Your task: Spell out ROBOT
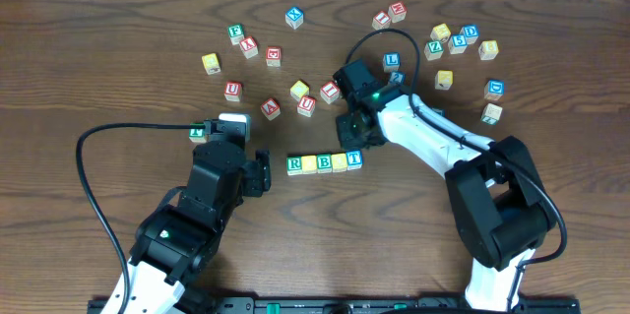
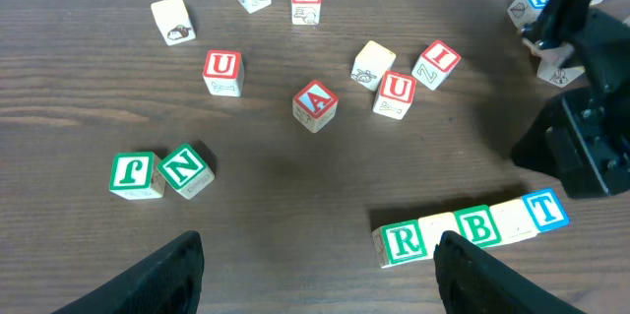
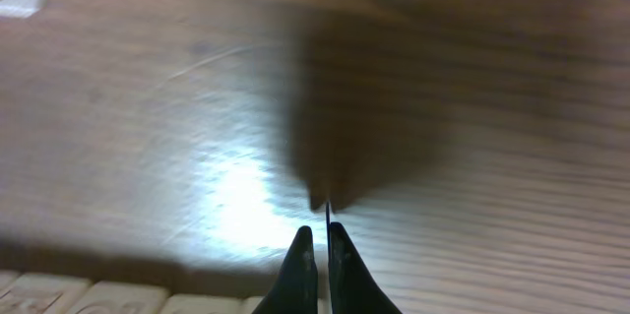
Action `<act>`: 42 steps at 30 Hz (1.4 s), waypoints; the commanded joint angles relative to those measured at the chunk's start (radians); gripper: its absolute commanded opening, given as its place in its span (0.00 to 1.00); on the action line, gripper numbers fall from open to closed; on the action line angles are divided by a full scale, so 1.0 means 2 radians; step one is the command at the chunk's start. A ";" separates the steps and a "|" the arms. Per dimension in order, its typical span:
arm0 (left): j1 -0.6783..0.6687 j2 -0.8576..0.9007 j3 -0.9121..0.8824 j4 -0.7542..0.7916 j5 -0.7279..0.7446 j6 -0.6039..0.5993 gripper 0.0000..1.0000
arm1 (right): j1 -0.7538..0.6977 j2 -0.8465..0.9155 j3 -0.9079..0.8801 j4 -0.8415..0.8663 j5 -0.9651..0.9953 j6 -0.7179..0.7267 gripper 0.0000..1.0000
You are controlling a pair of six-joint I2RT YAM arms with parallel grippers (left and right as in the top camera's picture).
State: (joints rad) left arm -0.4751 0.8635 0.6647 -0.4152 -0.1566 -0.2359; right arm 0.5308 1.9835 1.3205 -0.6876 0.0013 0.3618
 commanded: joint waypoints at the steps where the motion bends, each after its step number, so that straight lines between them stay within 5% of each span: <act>1: -0.001 -0.002 0.000 0.001 -0.006 -0.003 0.74 | -0.030 -0.009 0.002 -0.017 0.034 0.027 0.01; 7: -0.001 -0.020 0.000 0.003 -0.006 -0.003 0.74 | -0.057 -0.152 0.004 -0.077 0.060 0.021 0.06; 8: -0.001 -0.026 0.000 0.002 -0.006 -0.003 0.74 | -0.056 -0.191 0.004 -0.092 0.070 0.021 0.19; 9: -0.001 -0.035 0.000 0.002 -0.006 -0.003 0.73 | -0.056 -0.232 0.004 -0.111 0.075 0.021 0.44; 10: -0.001 -0.045 0.000 0.002 -0.006 -0.003 0.74 | -0.056 -0.276 0.004 -0.134 0.075 0.021 0.83; 11: -0.001 -0.051 0.000 0.002 -0.006 -0.003 0.87 | -0.056 -0.315 0.004 -0.158 0.075 0.021 0.99; 14: -0.001 -0.051 0.000 0.004 -0.006 -0.003 1.00 | -0.056 -0.392 0.004 -0.179 0.075 0.021 0.99; 32: -0.001 -0.050 0.000 0.002 -0.006 -0.002 0.98 | -0.056 -0.423 0.003 -0.179 0.075 0.021 0.99; 42: -0.001 -0.056 0.000 -0.068 -0.008 0.003 0.98 | -0.056 -0.423 0.003 -0.179 0.075 0.021 0.99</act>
State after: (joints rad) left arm -0.4751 0.7658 0.6640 -0.5446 -0.1635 -0.2352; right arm 0.4194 1.1378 1.3247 -1.0435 0.1360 0.4015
